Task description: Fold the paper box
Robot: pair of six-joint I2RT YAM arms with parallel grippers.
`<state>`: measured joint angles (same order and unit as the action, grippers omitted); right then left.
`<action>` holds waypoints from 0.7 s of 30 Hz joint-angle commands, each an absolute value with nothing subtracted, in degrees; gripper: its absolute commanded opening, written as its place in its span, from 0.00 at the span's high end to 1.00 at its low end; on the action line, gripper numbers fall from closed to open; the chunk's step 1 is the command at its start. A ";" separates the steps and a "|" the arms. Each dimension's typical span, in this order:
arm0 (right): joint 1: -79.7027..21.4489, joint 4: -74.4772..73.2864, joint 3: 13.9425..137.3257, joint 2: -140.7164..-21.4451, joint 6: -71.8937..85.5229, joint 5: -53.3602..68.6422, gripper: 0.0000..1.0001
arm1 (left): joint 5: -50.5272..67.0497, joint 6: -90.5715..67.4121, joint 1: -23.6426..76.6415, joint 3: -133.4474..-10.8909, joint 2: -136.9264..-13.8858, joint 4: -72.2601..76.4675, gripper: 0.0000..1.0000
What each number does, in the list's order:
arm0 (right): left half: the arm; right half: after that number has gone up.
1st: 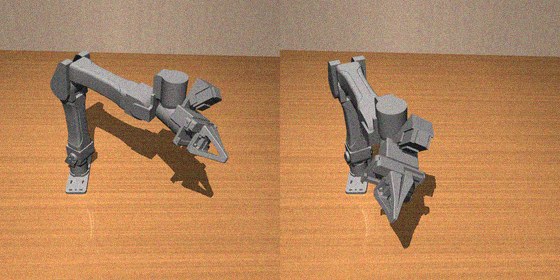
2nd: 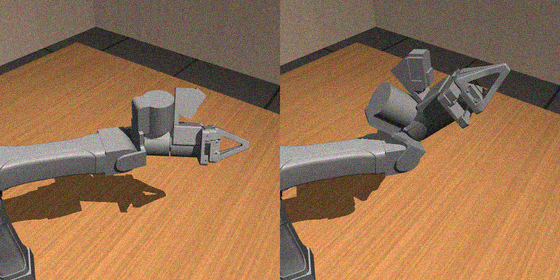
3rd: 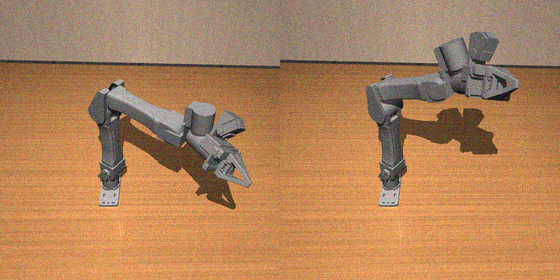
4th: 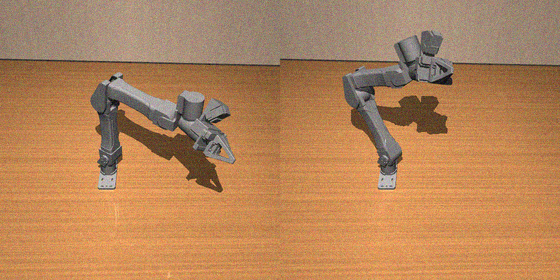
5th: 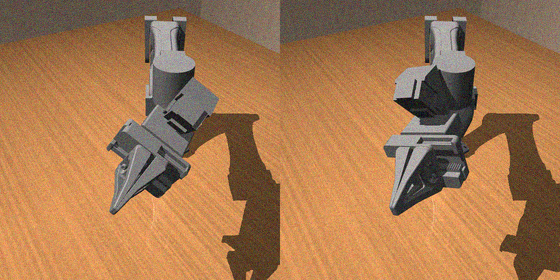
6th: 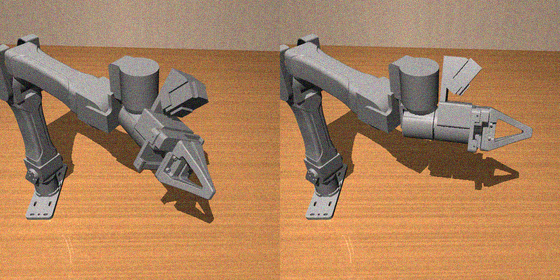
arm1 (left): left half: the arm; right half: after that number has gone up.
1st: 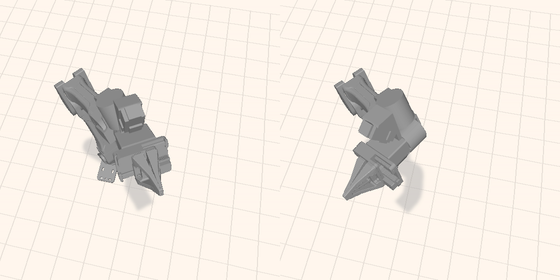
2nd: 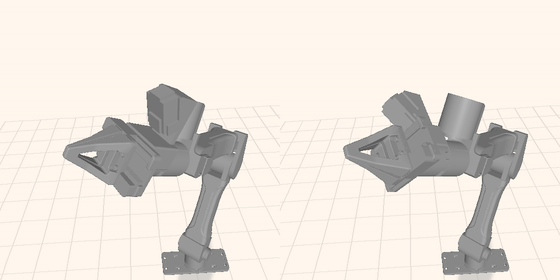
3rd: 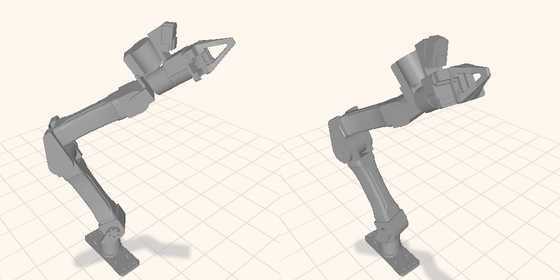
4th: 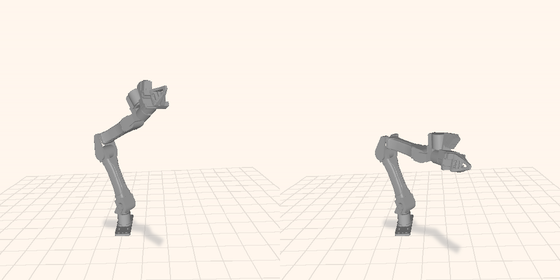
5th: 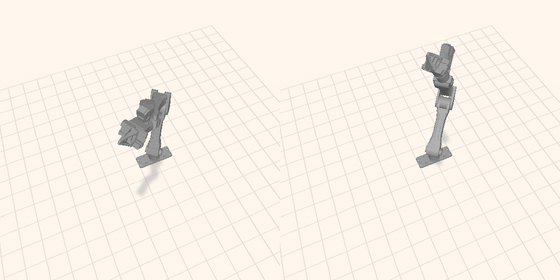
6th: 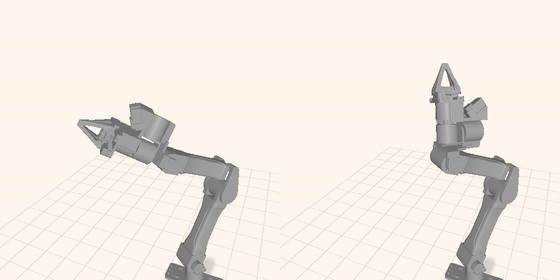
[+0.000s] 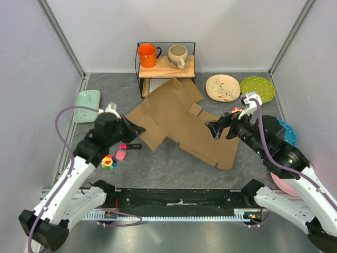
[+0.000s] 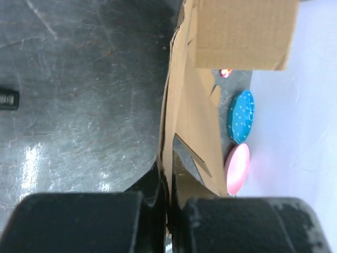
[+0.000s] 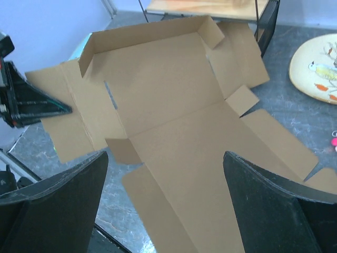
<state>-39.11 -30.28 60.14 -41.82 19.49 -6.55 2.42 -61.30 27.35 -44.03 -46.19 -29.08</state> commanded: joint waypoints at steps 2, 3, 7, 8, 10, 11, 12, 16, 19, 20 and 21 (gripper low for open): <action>-39.11 -32.52 63.90 -40.87 17.93 -7.47 0.02 | 26.40 -42.03 16.09 -58.61 -55.35 -34.27 0.98; -39.02 -32.69 63.81 -40.61 17.93 -7.38 0.02 | 28.46 -39.40 15.39 -60.19 -58.94 -36.02 0.98; -39.11 -33.31 62.67 -39.46 17.84 -7.65 0.02 | 37.25 -33.76 14.15 -63.63 -64.59 -38.41 0.98; -39.11 -33.31 62.49 -38.94 17.84 -7.47 0.02 | 40.14 -32.53 14.15 -63.63 -65.30 -38.58 0.98; -39.11 -33.31 61.79 -38.67 18.10 -6.77 0.02 | 41.65 -27.88 14.06 -63.63 -66.53 -40.42 0.98; -39.20 -33.40 61.53 -38.76 18.19 -6.51 0.02 | 41.66 -26.03 14.06 -63.81 -66.62 -41.30 0.98; -39.11 -33.40 60.83 -38.76 18.19 -6.16 0.02 | 41.14 -22.54 13.98 -64.07 -66.71 -42.27 0.98; -39.11 -32.96 58.80 -38.67 18.89 -5.01 0.02 | 34.74 -16.09 13.89 -66.18 -68.11 -47.01 0.98; -39.20 -32.70 57.48 -38.58 19.16 -4.75 0.02 | 25.95 -13.81 13.89 -67.58 -69.95 -47.29 0.98; -39.11 -32.61 57.22 -38.32 19.16 -4.49 0.02 | 21.84 -13.10 13.89 -68.02 -71.79 -47.29 0.98; -39.11 -32.61 56.69 -38.23 19.07 -4.48 0.02 | 19.62 -11.79 13.89 -68.46 -72.42 -47.02 0.98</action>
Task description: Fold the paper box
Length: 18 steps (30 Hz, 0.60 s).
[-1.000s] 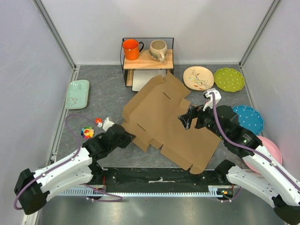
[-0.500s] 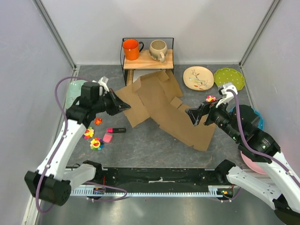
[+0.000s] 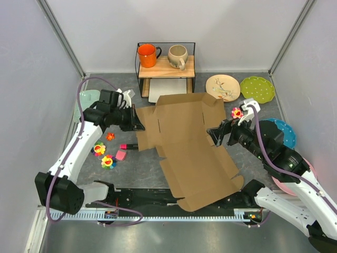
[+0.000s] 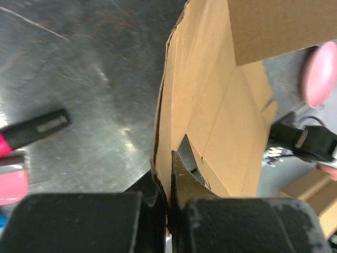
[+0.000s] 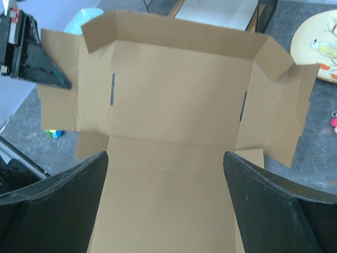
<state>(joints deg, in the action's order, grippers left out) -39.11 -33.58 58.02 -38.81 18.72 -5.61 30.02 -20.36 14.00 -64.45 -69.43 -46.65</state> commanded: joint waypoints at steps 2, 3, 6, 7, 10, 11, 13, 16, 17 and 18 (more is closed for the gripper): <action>-39.11 -32.52 56.16 -37.97 19.25 -4.31 0.02 | 14.53 -9.68 13.97 -68.82 -73.30 -43.53 0.98; -39.11 -32.52 55.81 -37.79 19.25 -4.05 0.02 | 12.76 -7.93 13.89 -68.56 -73.21 -41.85 0.98; -39.11 -32.69 55.46 -37.35 19.16 -3.61 0.02 | 6.60 -3.10 13.97 -67.59 -73.56 -35.36 0.98; -39.11 -32.78 55.46 -37.27 19.16 -3.43 0.02 | 5.37 -1.77 13.89 -67.76 -74.00 -34.29 0.98; -39.11 -33.13 55.99 -37.00 19.25 -2.38 0.02 | 3.16 3.86 13.97 -68.99 -77.24 -31.99 0.98; -39.11 -33.22 56.16 -37.09 19.25 -1.94 0.02 | 4.03 5.00 13.97 -69.60 -78.13 -31.91 0.98; -39.11 -33.22 56.08 -37.26 19.16 -1.23 0.02 | 5.79 6.50 13.97 -70.66 -80.93 -31.90 0.98; -39.11 -33.05 55.20 -37.88 18.63 -2.54 0.02 | 9.92 7.90 15.72 -68.74 -82.44 -29.46 0.98; -39.11 -33.05 54.93 -38.49 18.55 -2.98 0.02 | 10.45 9.48 16.43 -67.77 -82.62 -28.40 0.98; -39.11 -32.96 54.84 -38.76 18.63 -3.25 0.02 | 10.55 10.10 17.13 -66.02 -82.70 -27.08 0.98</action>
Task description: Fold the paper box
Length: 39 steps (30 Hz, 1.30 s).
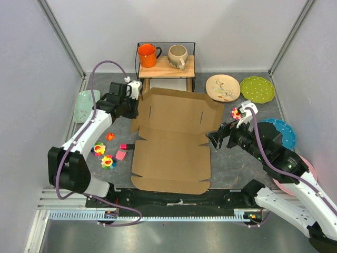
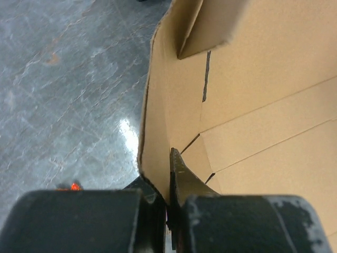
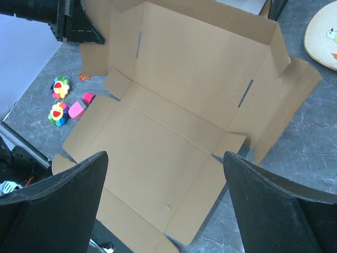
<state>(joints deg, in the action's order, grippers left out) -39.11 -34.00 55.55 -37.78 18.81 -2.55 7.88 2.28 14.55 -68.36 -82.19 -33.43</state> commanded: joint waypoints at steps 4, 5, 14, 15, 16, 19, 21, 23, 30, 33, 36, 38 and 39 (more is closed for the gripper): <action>-39.11 -30.51 54.67 -41.13 21.09 -1.41 0.02 | 13.44 9.67 18.45 -64.51 -84.63 -20.49 0.98; -39.11 -30.24 55.45 -42.61 21.09 -0.97 0.02 | 14.32 9.58 18.72 -64.69 -85.42 -19.96 0.98; -39.11 -18.74 53.35 -49.65 18.38 -12.56 0.02 | 10.64 8.79 21.71 -63.37 -86.40 -17.58 0.98; -39.11 -17.85 54.05 -50.44 17.15 -12.66 0.02 | 9.94 8.53 22.06 -62.93 -86.31 -17.40 0.98; -39.11 -17.49 55.01 -52.62 15.75 -11.96 0.02 | 8.63 8.35 22.32 -62.67 -86.31 -17.40 0.98; -39.11 -17.49 59.93 -58.16 11.61 -9.84 0.02 | 6.43 8.00 23.38 -61.53 -85.52 -17.58 0.98; -39.11 -16.96 62.74 -61.24 9.68 -10.63 0.02 | 5.45 7.56 23.99 -60.56 -85.25 -17.58 0.98; -39.11 -16.96 65.90 -66.25 7.39 -12.83 0.02 | 4.57 6.42 24.17 -59.94 -84.90 -17.49 0.98; -39.11 -15.47 71.10 -77.77 2.81 -14.42 0.02 | 3.78 2.64 24.26 -55.82 -82.97 -16.61 0.98; -39.11 -14.42 71.63 -80.06 2.73 -11.79 0.02 | 2.55 0.88 24.26 -54.15 -82.27 -15.91 0.98; -39.20 -12.57 71.98 -82.00 2.29 -9.23 0.02 | 1.93 -1.58 24.26 -53.44 -82.26 -16.00 0.98; -39.37 -12.57 73.12 -83.93 1.59 -8.09 0.02 | 1.58 -3.16 24.26 -53.26 -82.44 -16.61 0.98; -39.72 -12.66 73.47 -84.81 1.23 -7.48 0.02 | 1.41 -3.60 24.26 -53.26 -82.70 -16.79 0.98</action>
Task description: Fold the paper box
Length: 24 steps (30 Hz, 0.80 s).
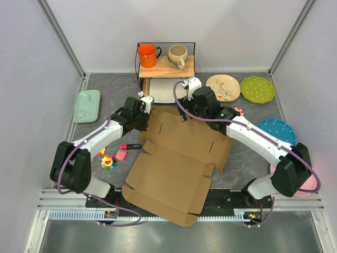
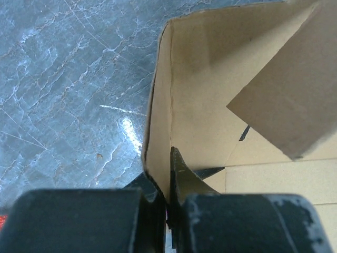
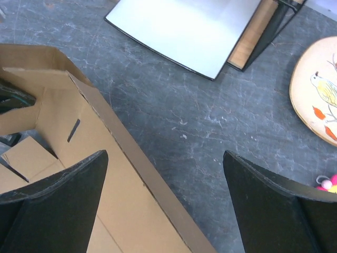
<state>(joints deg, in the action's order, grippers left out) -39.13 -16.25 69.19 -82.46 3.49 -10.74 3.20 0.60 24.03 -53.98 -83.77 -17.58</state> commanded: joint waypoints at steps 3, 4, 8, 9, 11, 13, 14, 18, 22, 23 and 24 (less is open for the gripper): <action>-40.43 -12.05 74.18 -84.99 0.79 -6.77 0.02 | 0.79 -4.66 24.35 -53.00 -82.70 -17.84 0.98; -40.43 -11.43 74.01 -84.82 0.79 -5.90 0.02 | 0.62 -4.83 24.35 -53.09 -82.71 -18.02 0.98; -41.74 -12.30 75.40 -86.30 -1.48 -3.87 0.02 | 0.26 -5.36 24.52 -53.26 -82.18 -18.98 0.98; -42.18 -14.39 76.11 -87.18 -2.02 -4.22 0.02 | 0.26 -5.54 24.52 -53.26 -82.09 -19.07 0.98; -42.45 -16.25 77.34 -89.73 -3.07 -6.85 0.05 | 0.18 -6.15 24.61 -53.44 -81.39 -19.34 0.98; -42.54 -16.96 77.00 -90.88 -3.16 -9.21 0.11 | 0.26 -7.11 24.61 -53.52 -81.12 -19.95 0.98; -42.54 -16.96 76.82 -91.05 -3.25 -9.23 0.17 | 0.35 -7.38 24.61 -53.79 -80.78 -20.21 0.98; -42.71 -17.31 76.73 -92.72 -3.16 -8.52 0.24 | 0.79 -8.61 24.78 -53.61 -79.63 -20.48 0.98; -42.72 -18.10 76.91 -93.78 -3.08 -9.40 0.31 | 0.70 -8.44 24.87 -53.26 -78.75 -20.74 0.98; -42.71 -18.11 76.82 -93.95 -3.08 -9.40 0.35 | 0.62 -8.35 24.87 -53.17 -78.58 -20.83 0.98; -42.71 -17.93 76.90 -94.48 -3.16 -9.75 0.37 | 0.70 -8.44 24.87 -53.09 -78.31 -20.83 0.97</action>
<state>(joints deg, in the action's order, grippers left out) -42.59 -18.28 75.48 -93.71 -2.57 -8.08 1.30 -6.17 24.53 -53.23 -81.06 -21.15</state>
